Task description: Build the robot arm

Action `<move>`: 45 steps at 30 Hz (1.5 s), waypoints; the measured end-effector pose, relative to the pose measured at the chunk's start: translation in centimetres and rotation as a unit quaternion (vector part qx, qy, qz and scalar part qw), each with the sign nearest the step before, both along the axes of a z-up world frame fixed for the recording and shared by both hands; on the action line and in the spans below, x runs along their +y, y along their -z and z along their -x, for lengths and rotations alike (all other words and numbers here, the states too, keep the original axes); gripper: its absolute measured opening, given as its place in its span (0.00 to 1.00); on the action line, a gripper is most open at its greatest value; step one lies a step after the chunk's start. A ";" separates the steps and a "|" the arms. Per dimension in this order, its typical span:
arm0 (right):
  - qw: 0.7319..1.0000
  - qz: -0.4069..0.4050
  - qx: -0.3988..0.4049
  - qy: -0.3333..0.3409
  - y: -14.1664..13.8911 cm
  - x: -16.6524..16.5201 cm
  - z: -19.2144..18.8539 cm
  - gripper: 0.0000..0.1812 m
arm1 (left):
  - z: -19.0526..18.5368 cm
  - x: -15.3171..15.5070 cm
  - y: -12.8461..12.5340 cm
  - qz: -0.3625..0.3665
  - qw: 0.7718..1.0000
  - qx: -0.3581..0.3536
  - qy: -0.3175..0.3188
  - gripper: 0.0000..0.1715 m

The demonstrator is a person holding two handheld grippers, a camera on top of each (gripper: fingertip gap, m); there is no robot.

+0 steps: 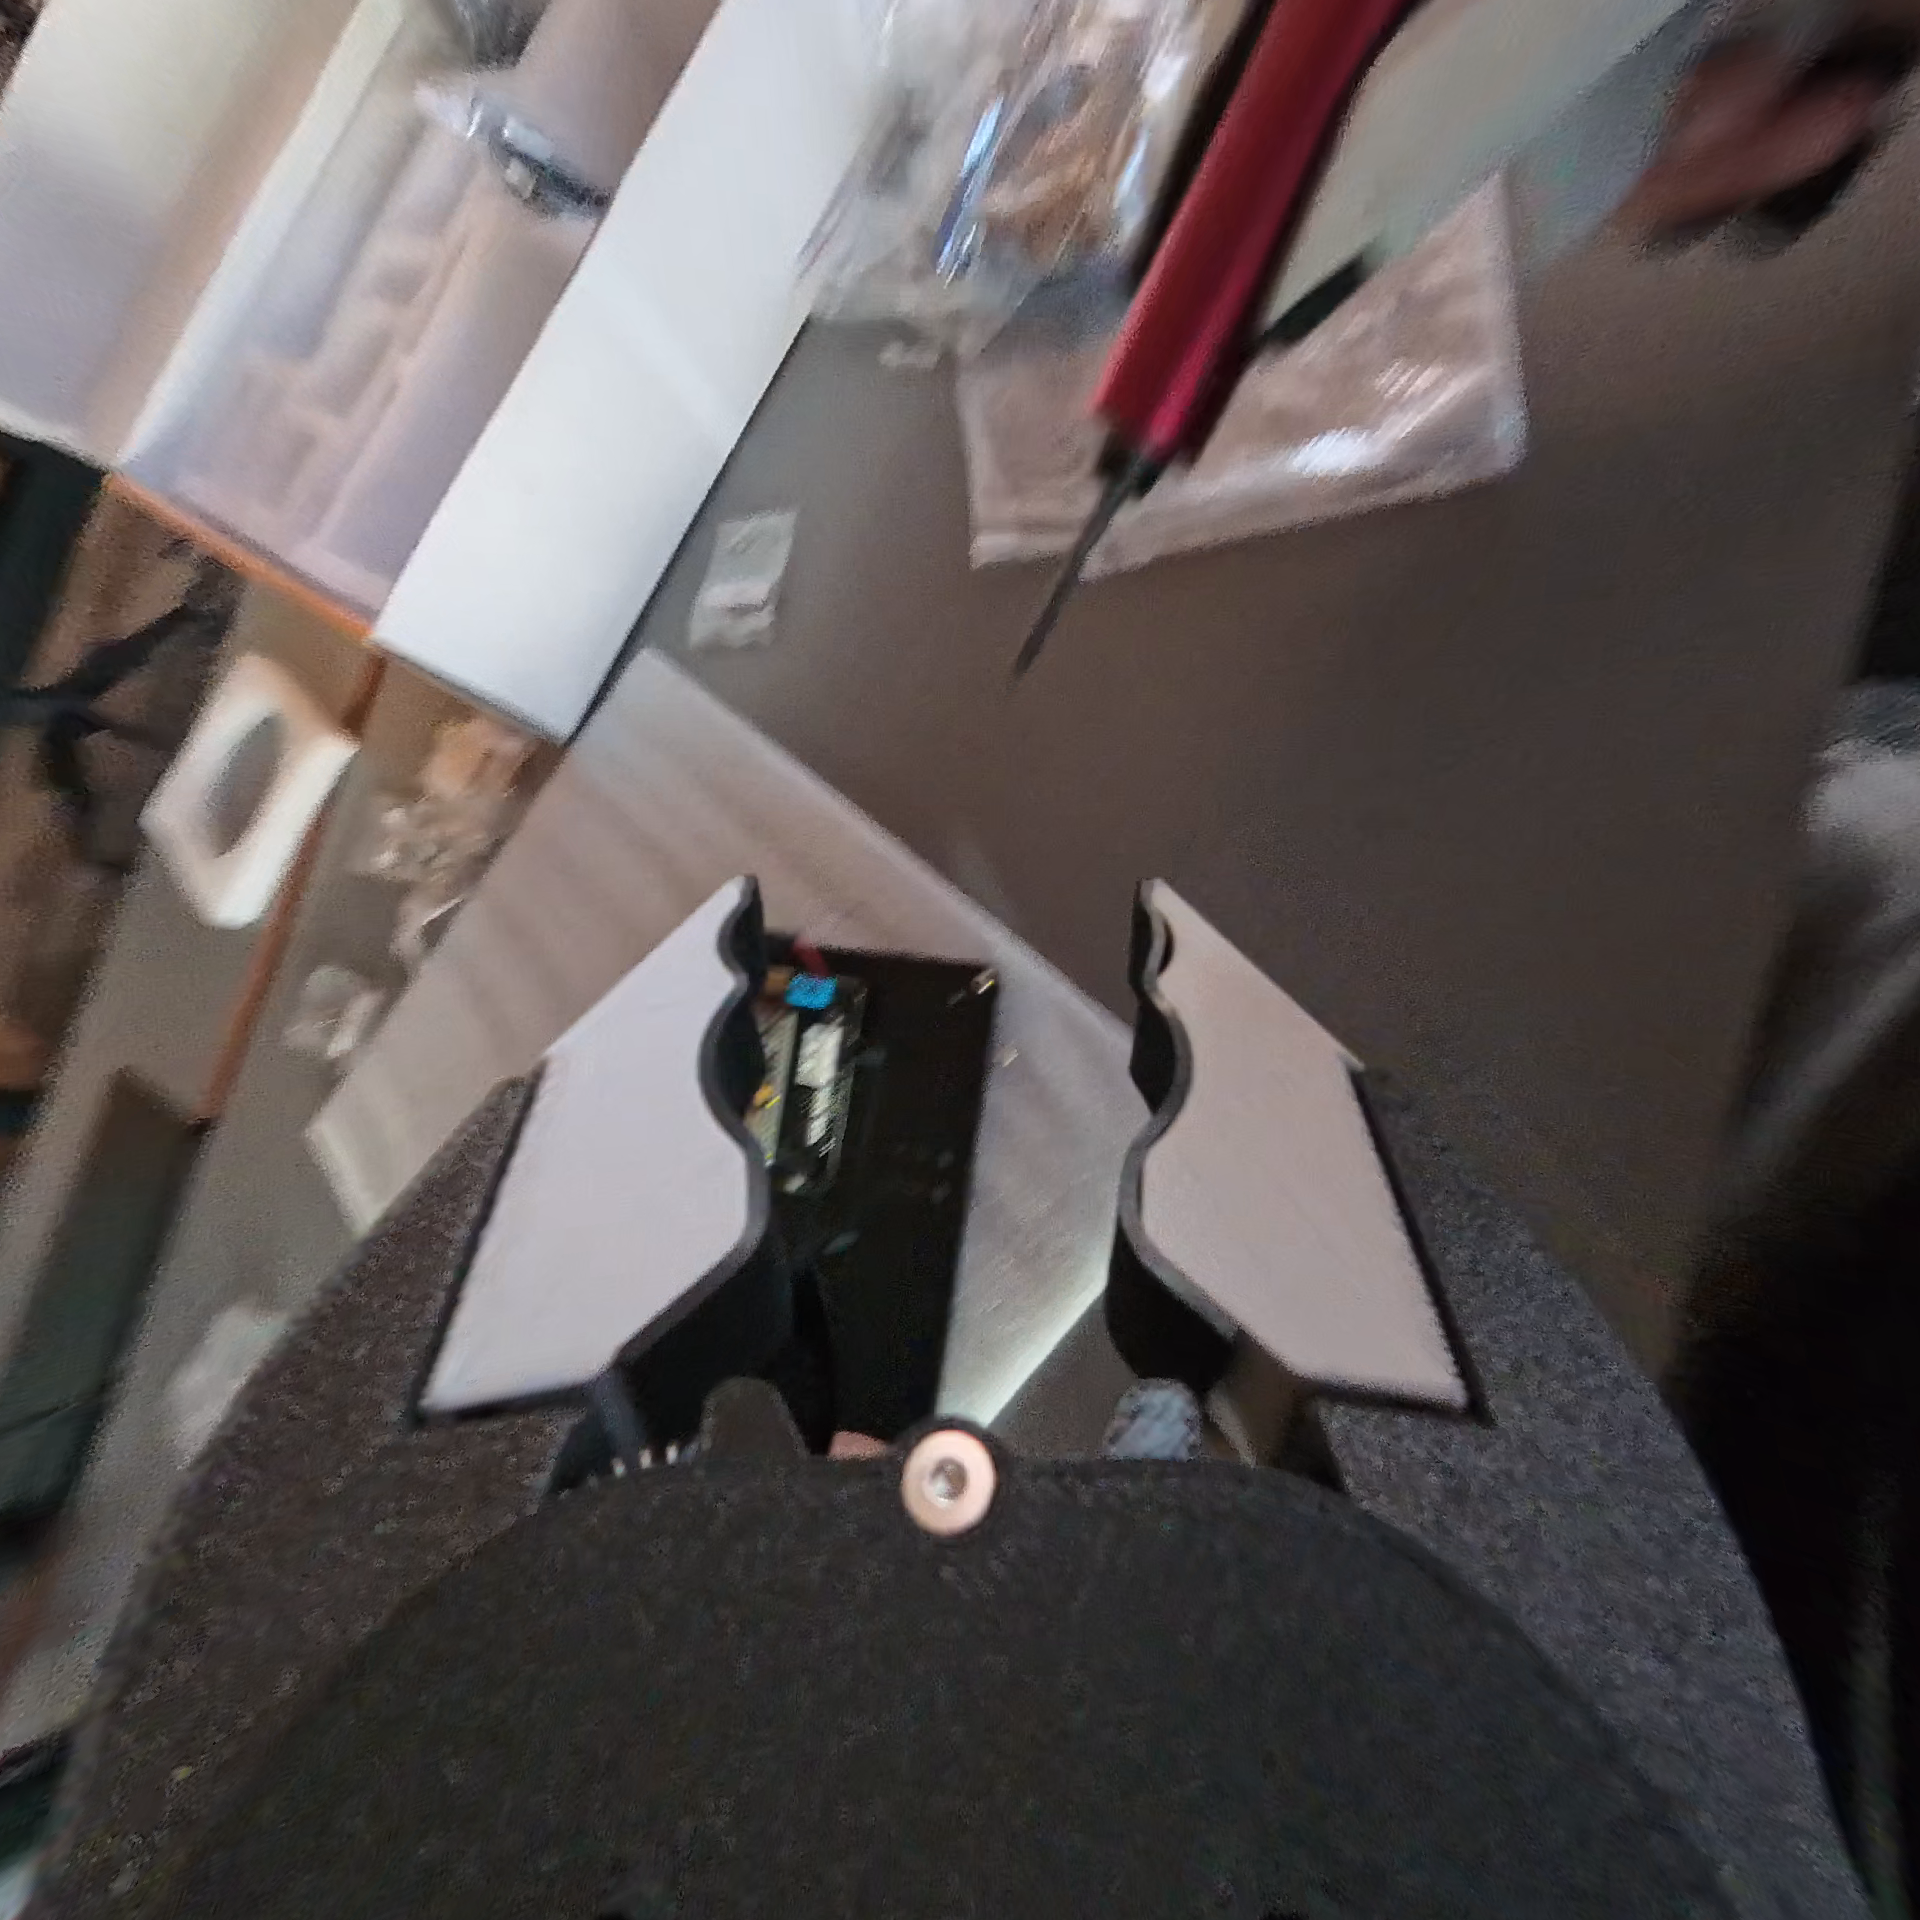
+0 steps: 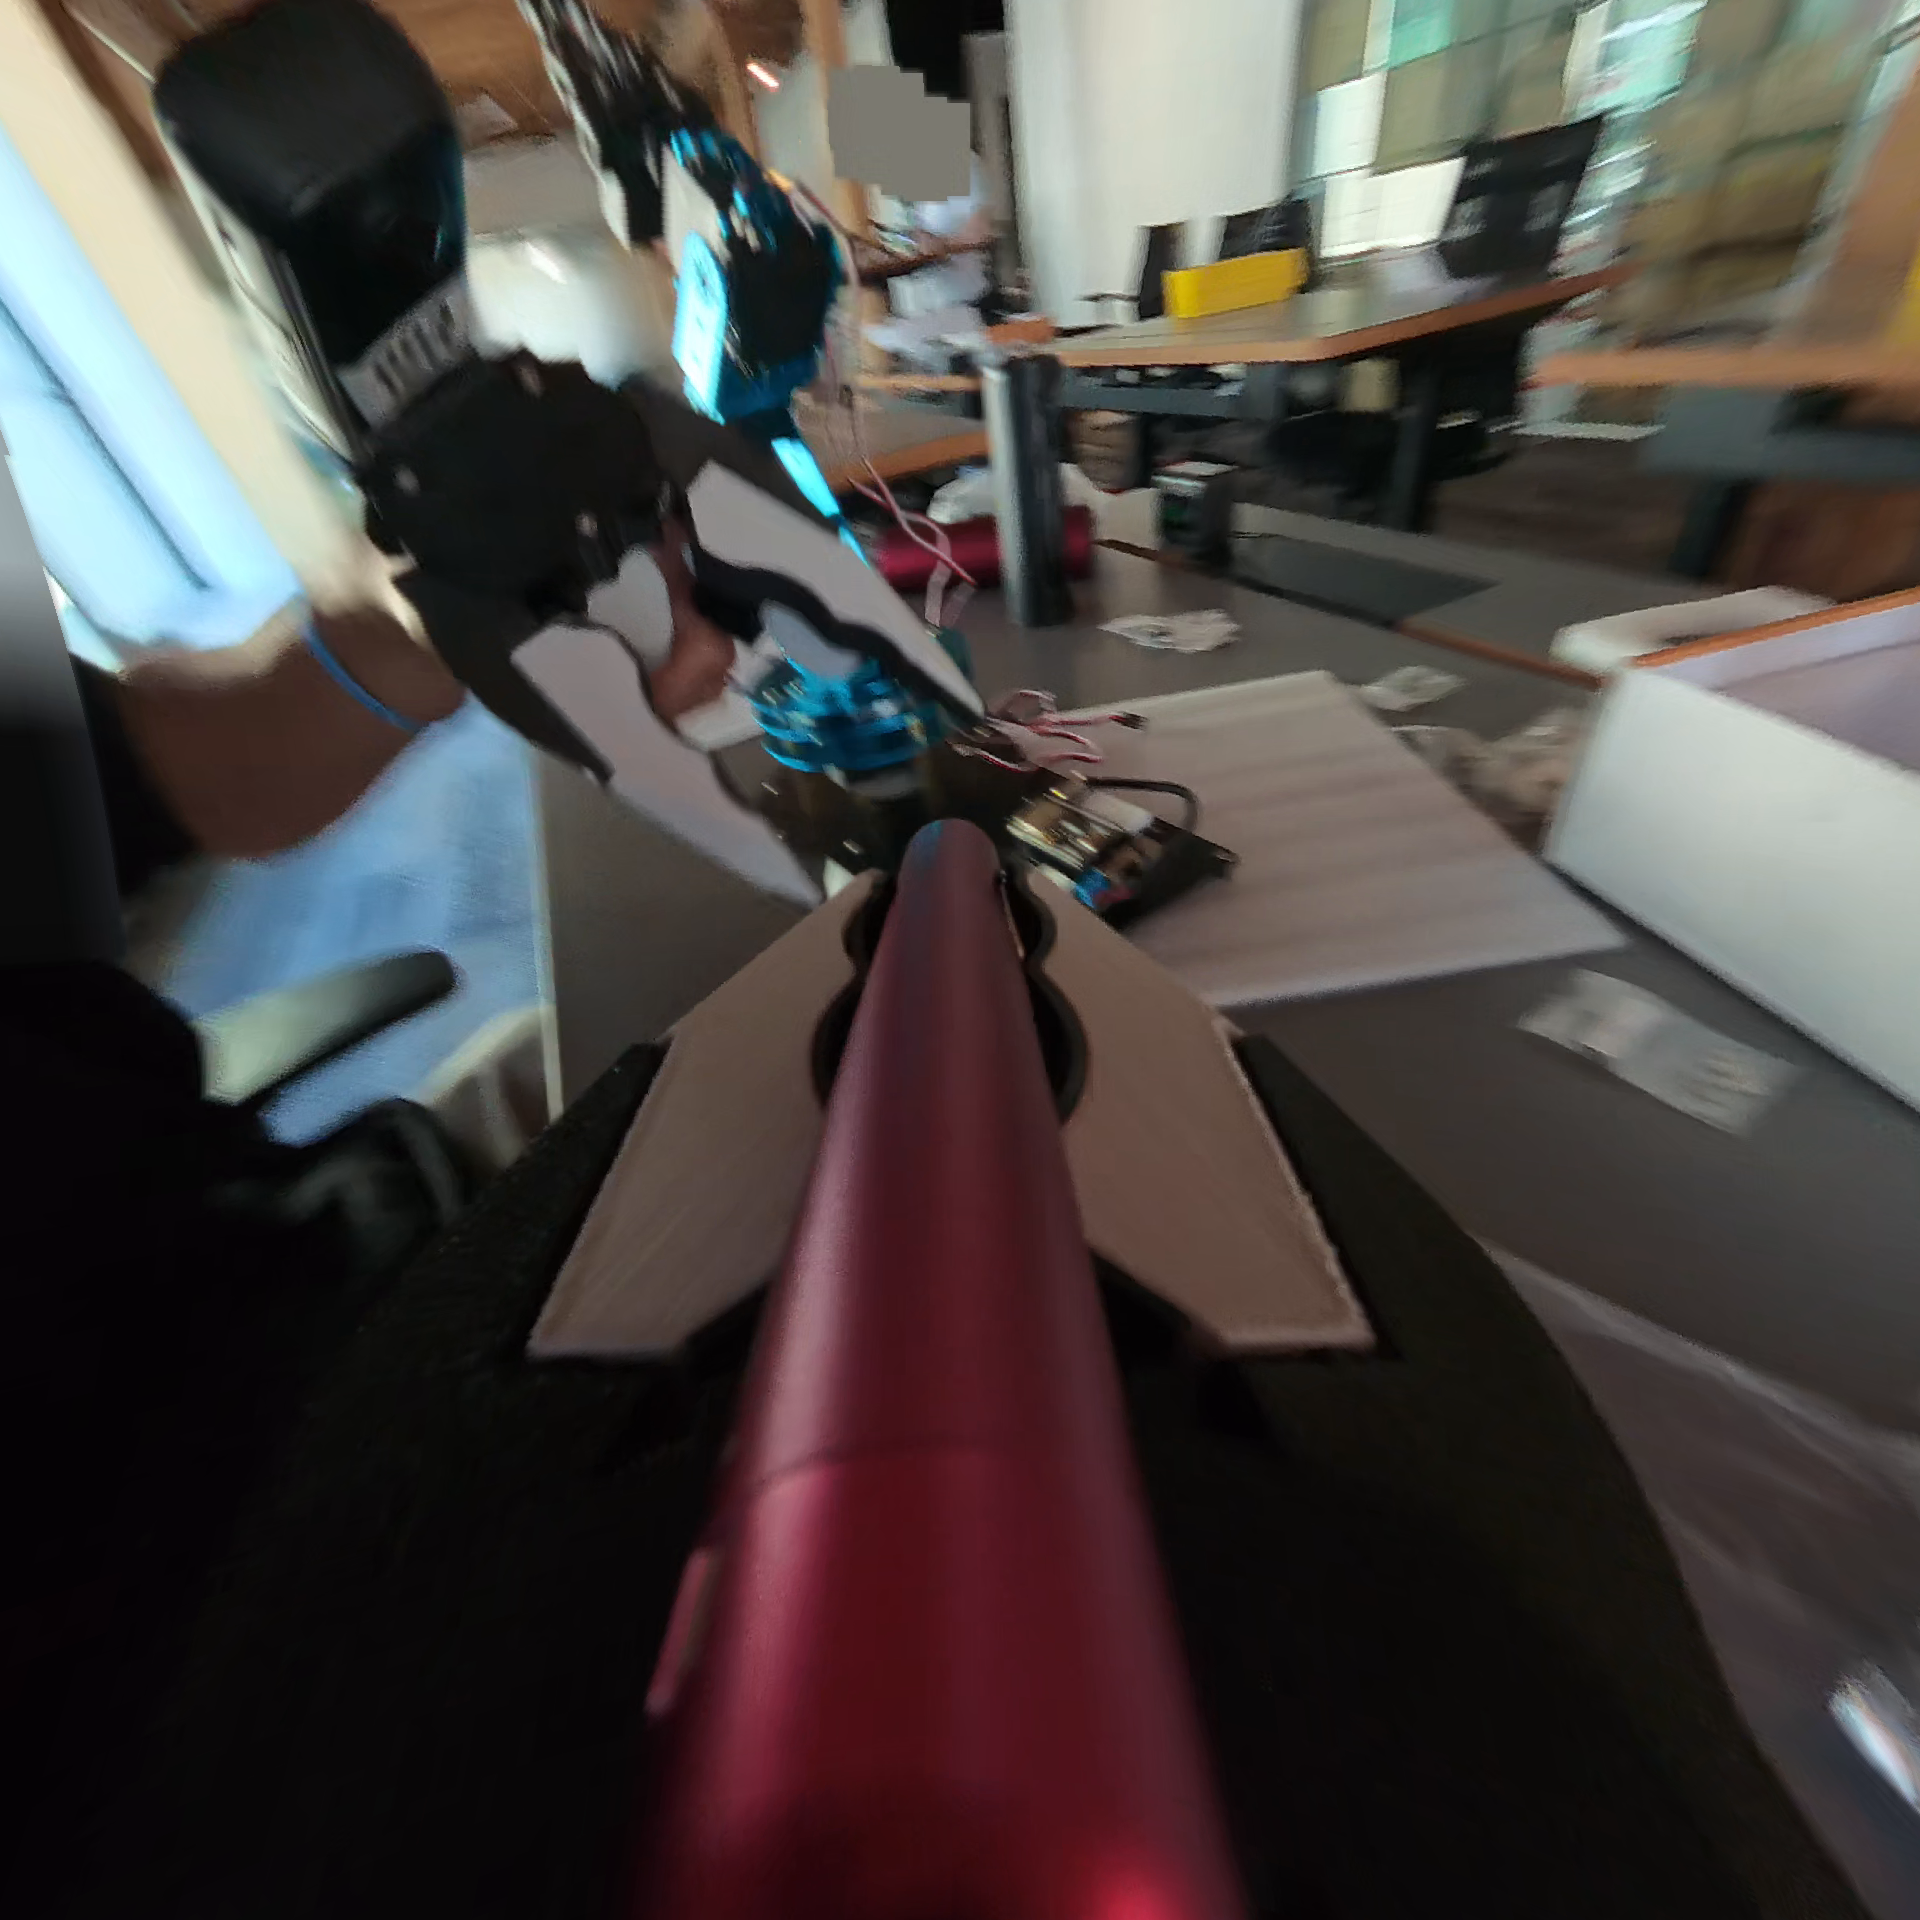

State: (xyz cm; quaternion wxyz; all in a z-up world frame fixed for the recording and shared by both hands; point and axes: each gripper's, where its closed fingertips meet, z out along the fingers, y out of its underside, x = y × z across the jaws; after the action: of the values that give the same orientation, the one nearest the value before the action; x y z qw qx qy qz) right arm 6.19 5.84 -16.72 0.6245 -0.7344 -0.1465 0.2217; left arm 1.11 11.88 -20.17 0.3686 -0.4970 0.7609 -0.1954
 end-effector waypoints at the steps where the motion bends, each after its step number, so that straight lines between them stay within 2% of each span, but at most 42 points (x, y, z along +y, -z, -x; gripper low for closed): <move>1: 1.000 -0.001 -0.014 0.015 0.2 -0.6 -0.2 0.11 | 0.3 1.2 0.5 -0.039 0.999 0.019 -0.019 0.40; 3: 0.999 0.005 -0.012 0.038 0.5 -1.7 -0.4 0.12 | 1.2 3.3 1.5 -0.079 0.993 0.066 -0.053 0.42; 4: 0.999 -0.003 -0.005 0.044 0.4 -2.1 -0.2 0.11 | 1.5 3.5 1.9 -0.070 0.992 0.085 -0.055 0.42; 6: 0.999 -0.008 -0.001 0.036 0.9 -2.9 1.4 0.11 | 2.3 1.9 2.6 -0.019 0.992 0.119 -0.023 0.41; 7: 0.999 -0.003 -0.020 0.039 1.6 -3.1 2.1 0.11 | 2.7 1.4 2.7 -0.011 0.992 0.127 -0.015 0.40; 10: 0.987 0.043 -0.131 0.083 4.8 -2.1 2.7 0.11 | 4.5 2.5 3.2 -0.068 0.989 0.127 -0.042 0.38; 11: 0.983 0.050 -0.160 0.078 5.6 -1.5 3.3 0.11 | 5.2 2.4 3.7 -0.063 0.989 0.122 -0.052 0.34; 13: 0.980 0.071 -0.176 0.060 6.3 0.1 4.3 0.11 | 6.8 1.2 5.2 -0.008 0.992 0.107 -0.060 0.30; 16: 0.986 0.105 -0.130 0.025 6.3 3.1 4.9 0.12 | 9.0 0.0 7.2 0.064 0.991 0.066 -0.102 0.27; 18: 0.984 0.140 -0.114 -0.004 7.2 4.3 5.1 0.12 | 10.3 -0.5 7.9 0.094 0.985 0.031 -0.138 0.26; 23: 0.978 0.171 -0.117 -0.005 8.8 6.2 5.0 0.14 | 12.8 -3.7 6.7 0.180 0.972 -0.069 -0.135 0.25; 28: 0.976 0.185 -0.118 -0.001 9.6 6.3 5.1 0.11 | 14.8 -5.6 6.4 0.224 0.963 -0.094 -0.117 0.25; 32: 0.979 0.173 -0.108 0.002 8.7 6.1 5.2 0.12 | 14.5 -3.3 6.9 0.189 0.967 -0.087 -0.150 0.25; 35: 0.985 0.161 -0.064 -0.018 7.4 5.6 6.1 0.12 | 13.0 -1.4 6.4 0.170 0.968 -0.094 -0.162 0.25; 38: 0.987 0.150 -0.024 -0.047 6.3 5.0 7.5 0.12 | 10.8 -0.4 5.8 0.144 0.974 -0.107 -0.138 0.25; 42: 0.985 0.141 0.043 -0.090 4.9 4.3 9.1 0.12 | 8.8 -0.8 4.1 0.138 0.978 -0.135 -0.082 0.27; 45: 0.985 0.128 0.040 -0.105 4.6 4.1 9.8 0.12 | 7.8 -0.9 2.7 0.060 0.984 -0.161 -0.051 0.28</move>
State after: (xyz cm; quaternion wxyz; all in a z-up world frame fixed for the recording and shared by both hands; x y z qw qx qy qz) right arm -3.57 9.92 -21.35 0.5035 -0.7795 -0.1683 0.3325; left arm -6.64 11.01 -22.89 0.4651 -0.5186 0.6521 -0.2991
